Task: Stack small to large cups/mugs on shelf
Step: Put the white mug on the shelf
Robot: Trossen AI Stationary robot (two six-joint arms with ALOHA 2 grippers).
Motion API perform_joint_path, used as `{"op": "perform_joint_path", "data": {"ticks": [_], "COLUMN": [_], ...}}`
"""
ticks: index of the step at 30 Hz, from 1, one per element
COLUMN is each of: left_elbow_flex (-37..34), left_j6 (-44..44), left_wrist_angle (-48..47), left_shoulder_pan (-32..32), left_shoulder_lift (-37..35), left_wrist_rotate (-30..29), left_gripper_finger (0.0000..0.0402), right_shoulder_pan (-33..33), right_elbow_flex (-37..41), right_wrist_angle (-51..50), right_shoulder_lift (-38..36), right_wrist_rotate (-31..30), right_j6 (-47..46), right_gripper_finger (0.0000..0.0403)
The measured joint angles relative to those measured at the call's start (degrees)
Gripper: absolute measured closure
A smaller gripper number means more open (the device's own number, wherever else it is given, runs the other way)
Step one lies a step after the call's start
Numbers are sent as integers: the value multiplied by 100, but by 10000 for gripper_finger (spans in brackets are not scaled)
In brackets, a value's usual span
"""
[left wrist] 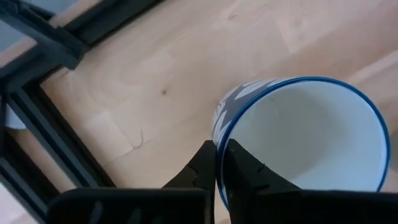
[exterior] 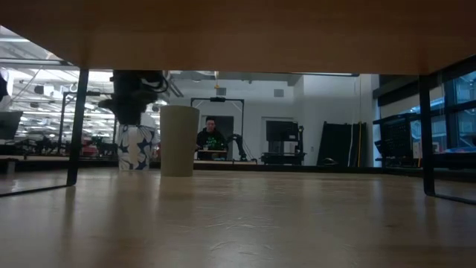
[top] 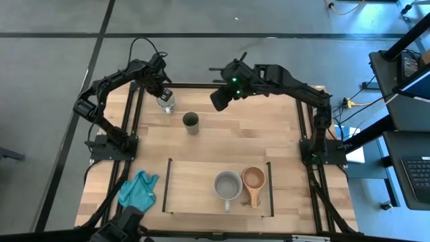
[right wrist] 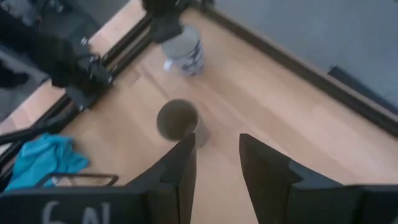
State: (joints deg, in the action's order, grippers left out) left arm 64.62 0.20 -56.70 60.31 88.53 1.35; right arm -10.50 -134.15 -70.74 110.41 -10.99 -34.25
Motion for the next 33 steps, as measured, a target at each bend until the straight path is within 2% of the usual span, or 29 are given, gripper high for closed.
{"op": "perform_joint_path", "data": {"ticks": [9,19,25,33], "left_elbow_flex": [-7,88,625,1958], "left_j6": [55,-159,-312,-590], "left_wrist_angle": [-511,-989,-1567,-2593], "left_shoulder_pan": [-22,-201,-439,-1046], "left_shoulder_lift": [-188,-835,-1146,-1294], "left_wrist_rotate": [91,258,268,284], "left_gripper_finger": [395,395,395,395], "right_shoulder_pan": [-186,-435,-650,-968], "right_elbow_flex": [0,0,0,0], "right_wrist_angle": [-9,-83,-94,-122], "right_shoulder_lift": [-352,-411,-408,-408], "right_wrist_rotate": [-444,-452,-452,-450], "right_j6": [16,174,317,502], "right_gripper_finger": [279,279,279,279]}}
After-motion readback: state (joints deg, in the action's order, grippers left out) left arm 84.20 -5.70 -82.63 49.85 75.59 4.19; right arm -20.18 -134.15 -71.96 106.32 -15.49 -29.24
